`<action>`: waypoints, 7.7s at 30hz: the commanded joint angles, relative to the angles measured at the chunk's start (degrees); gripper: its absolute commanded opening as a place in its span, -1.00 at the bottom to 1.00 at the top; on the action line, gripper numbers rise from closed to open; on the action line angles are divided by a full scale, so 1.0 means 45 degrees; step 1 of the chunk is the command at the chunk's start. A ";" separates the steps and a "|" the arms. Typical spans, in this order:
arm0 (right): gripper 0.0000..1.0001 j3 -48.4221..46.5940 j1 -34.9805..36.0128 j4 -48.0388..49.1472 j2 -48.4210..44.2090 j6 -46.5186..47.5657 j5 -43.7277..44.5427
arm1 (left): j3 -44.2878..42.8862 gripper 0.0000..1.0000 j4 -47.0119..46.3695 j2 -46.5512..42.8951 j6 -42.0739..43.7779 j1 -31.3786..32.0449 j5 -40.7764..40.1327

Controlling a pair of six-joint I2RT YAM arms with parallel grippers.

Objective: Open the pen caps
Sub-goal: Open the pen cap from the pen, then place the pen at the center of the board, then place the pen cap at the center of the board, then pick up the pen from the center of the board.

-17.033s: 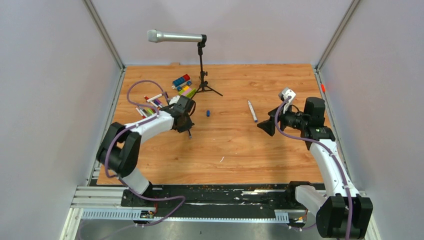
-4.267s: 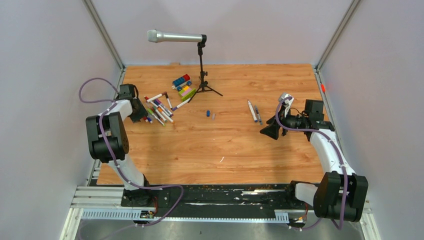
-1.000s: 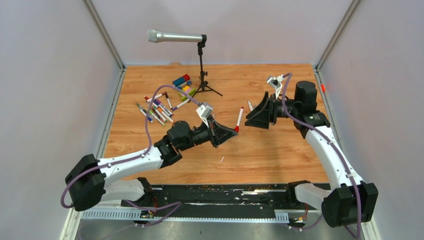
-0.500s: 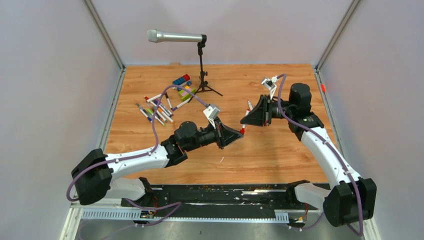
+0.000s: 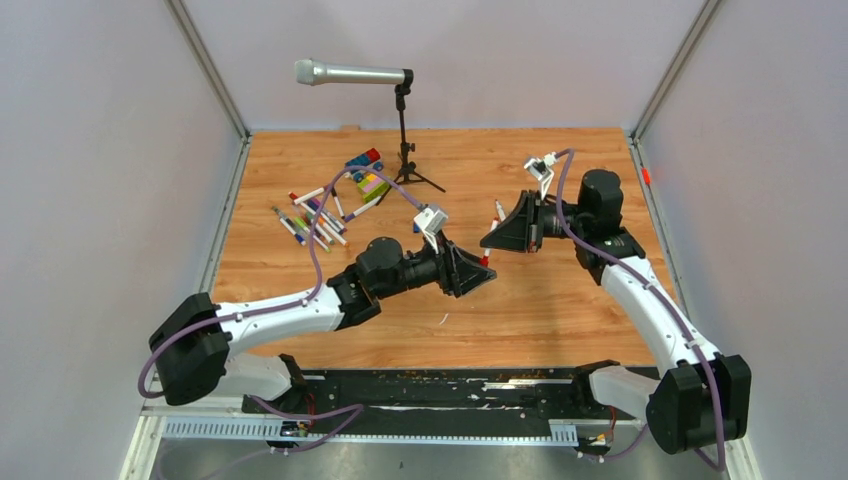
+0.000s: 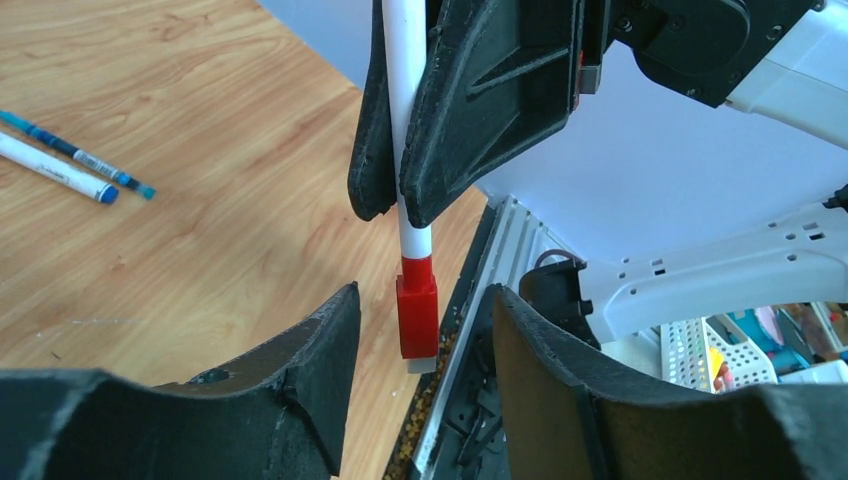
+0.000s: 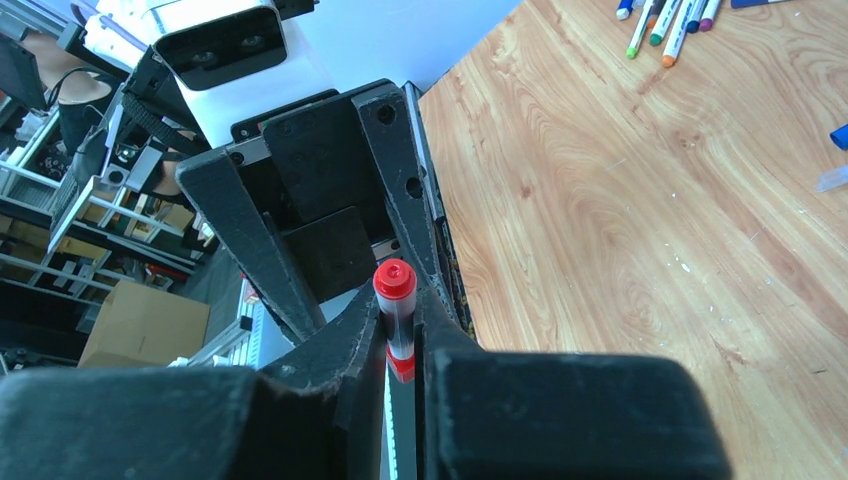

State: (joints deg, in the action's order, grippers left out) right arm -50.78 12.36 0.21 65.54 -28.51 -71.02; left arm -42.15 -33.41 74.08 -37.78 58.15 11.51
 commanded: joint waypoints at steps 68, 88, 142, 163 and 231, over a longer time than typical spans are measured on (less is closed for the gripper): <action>-0.73 -0.8570 -0.2800 -0.9917 1.1542 0.9813 0.9816 | 0.1846 -1.00 0.6328 -0.2762 0.1397 -0.1028 -0.3267; -0.36 -0.7572 -0.2797 -0.9667 1.0148 0.9936 0.9114 | 0.2007 -0.96 0.6137 -0.2983 0.1070 -0.1215 -0.3533; 0.17 0.0104 -0.4658 -0.6519 0.0914 1.2134 0.3056 | -1.2687 -0.50 1.4807 1.1349 0.1992 -0.3647 -0.5407; 0.17 0.0120 -0.4950 -0.6508 0.0834 1.2116 0.2779 | -1.2838 -0.25 1.4981 1.0135 0.2509 -0.3801 -0.5099; 0.17 0.0221 -0.5419 -0.6473 0.0805 1.2144 0.2541 | -0.6960 0.00 1.2985 0.5146 0.9160 -0.7843 -0.5485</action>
State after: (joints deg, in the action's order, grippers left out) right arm -49.84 -11.57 -30.92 69.58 24.60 -57.60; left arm -68.49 22.44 94.41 -7.05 25.02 -13.63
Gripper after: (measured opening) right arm 0.585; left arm 0.479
